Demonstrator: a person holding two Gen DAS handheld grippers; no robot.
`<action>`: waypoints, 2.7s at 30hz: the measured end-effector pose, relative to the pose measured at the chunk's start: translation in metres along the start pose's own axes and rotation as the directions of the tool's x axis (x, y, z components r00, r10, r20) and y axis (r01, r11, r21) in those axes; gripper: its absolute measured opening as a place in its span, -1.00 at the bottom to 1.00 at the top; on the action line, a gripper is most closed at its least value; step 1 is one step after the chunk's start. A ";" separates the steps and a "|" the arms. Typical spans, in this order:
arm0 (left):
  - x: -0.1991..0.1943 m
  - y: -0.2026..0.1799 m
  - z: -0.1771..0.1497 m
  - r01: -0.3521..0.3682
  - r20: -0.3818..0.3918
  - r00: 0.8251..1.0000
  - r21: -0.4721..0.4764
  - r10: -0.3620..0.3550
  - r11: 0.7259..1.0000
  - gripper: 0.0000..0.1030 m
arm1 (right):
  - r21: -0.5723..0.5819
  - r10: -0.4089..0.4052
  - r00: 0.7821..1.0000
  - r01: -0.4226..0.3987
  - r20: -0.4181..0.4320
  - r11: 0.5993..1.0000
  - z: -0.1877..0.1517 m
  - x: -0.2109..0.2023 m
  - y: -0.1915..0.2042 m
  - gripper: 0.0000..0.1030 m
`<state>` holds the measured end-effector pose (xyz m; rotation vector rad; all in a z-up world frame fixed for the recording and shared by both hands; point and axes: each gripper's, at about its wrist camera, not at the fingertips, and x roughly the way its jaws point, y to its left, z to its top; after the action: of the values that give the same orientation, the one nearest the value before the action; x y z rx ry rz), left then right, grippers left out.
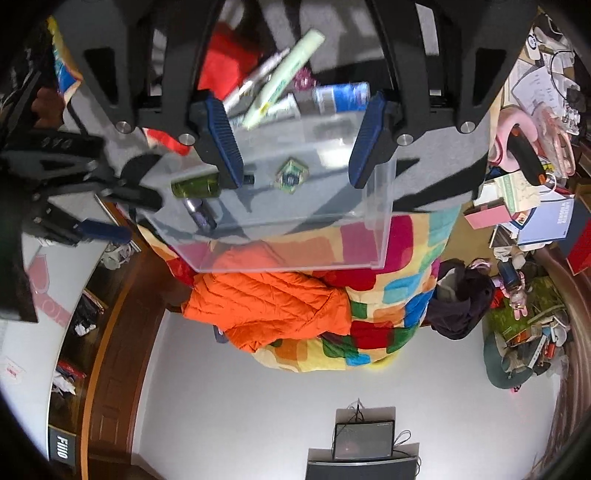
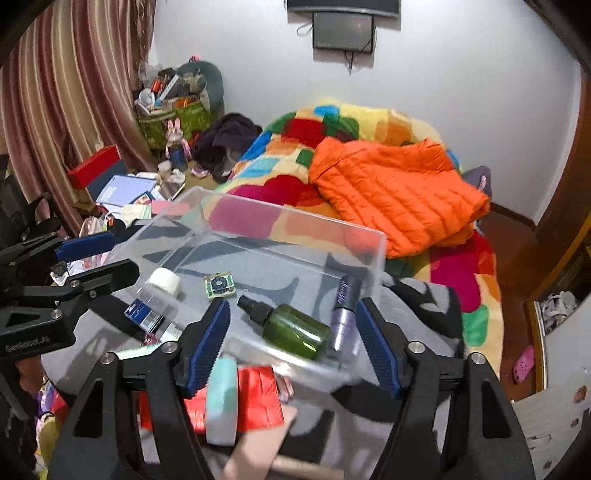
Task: Organize objects
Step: 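Release items in the box, then grasp the green highlighter with the left while the right grasps the beige tube, then carry the highlighter and beige tube into the clear box and open both grippers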
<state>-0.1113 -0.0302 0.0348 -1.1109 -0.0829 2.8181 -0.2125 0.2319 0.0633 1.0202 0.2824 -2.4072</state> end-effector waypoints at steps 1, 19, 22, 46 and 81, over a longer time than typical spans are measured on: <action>-0.002 0.000 -0.007 -0.003 -0.006 1.000 0.004 0.003 1.000 0.15 | 0.002 -0.003 1.000 0.003 0.006 1.000 -0.005 -0.006 0.000 0.34; 0.031 0.004 -0.073 0.069 -0.161 0.984 -0.032 -0.074 0.997 -0.15 | 0.120 0.055 0.983 -0.034 -0.175 0.992 -0.119 -0.008 0.010 0.35; 0.038 0.002 -0.076 0.066 -0.181 0.981 -0.019 -0.068 0.998 -0.27 | 0.153 0.083 0.979 -0.055 -0.186 0.987 -0.129 -0.007 0.014 0.34; 0.011 0.010 -0.101 0.010 -0.205 0.979 -0.061 -0.023 0.998 -0.72 | 0.200 -0.025 0.991 0.051 -0.134 0.979 -0.145 -0.027 0.002 -0.45; -0.075 0.007 -0.007 0.004 0.127 0.992 -0.052 0.003 0.999 -0.72 | 0.138 -0.030 0.990 0.011 0.136 0.990 -0.036 -0.055 0.002 -0.45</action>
<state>-0.0525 -0.0458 0.0794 -0.9391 -0.1691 2.8995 -0.1570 0.2645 0.0773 0.9072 0.0807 -2.5306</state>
